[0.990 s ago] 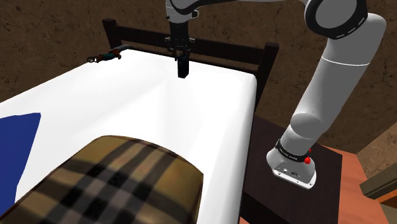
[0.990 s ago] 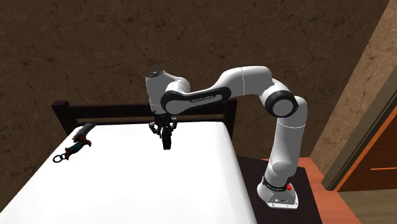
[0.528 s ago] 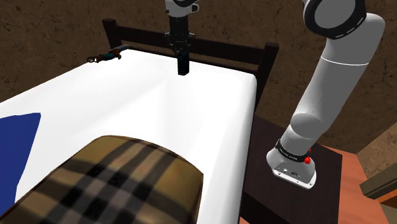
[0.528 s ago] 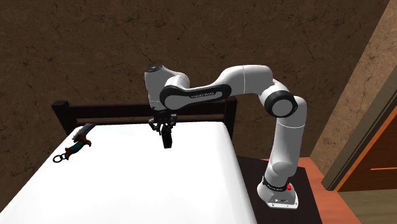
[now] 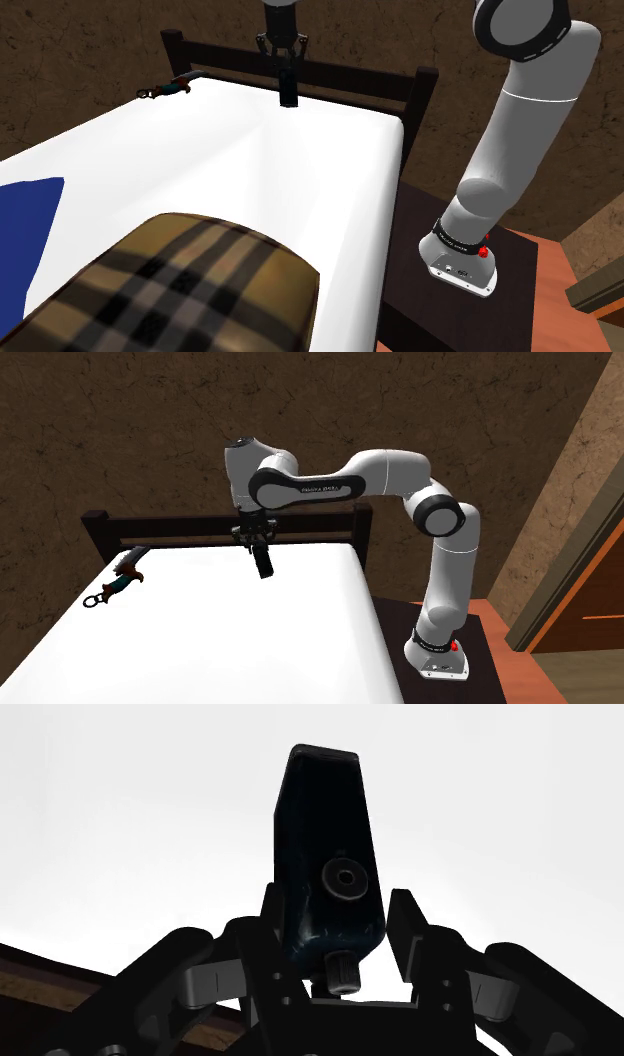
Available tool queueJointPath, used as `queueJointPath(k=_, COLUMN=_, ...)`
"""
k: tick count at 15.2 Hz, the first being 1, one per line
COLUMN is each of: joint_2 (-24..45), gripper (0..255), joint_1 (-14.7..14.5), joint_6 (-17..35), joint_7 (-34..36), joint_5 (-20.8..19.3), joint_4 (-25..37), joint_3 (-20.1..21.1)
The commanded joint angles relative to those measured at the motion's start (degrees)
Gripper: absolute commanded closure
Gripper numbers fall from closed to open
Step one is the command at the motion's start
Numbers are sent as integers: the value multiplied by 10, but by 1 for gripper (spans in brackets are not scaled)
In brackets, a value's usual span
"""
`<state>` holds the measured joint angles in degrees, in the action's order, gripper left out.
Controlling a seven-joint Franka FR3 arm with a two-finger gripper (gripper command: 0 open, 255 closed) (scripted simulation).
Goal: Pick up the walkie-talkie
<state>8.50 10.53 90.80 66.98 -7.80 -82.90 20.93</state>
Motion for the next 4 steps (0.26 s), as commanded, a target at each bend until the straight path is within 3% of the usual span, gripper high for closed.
queueJointPath(k=1, joint_2=6, gripper=255, joint_1=-2, joint_6=-17, joint_7=0, joint_5=-2, joint_4=22, joint_3=1)
queueJointPath(k=4, joint_2=9, gripper=255, joint_1=-3, joint_6=-27, joint_7=0, joint_5=-3, joint_4=35, joint_3=1)
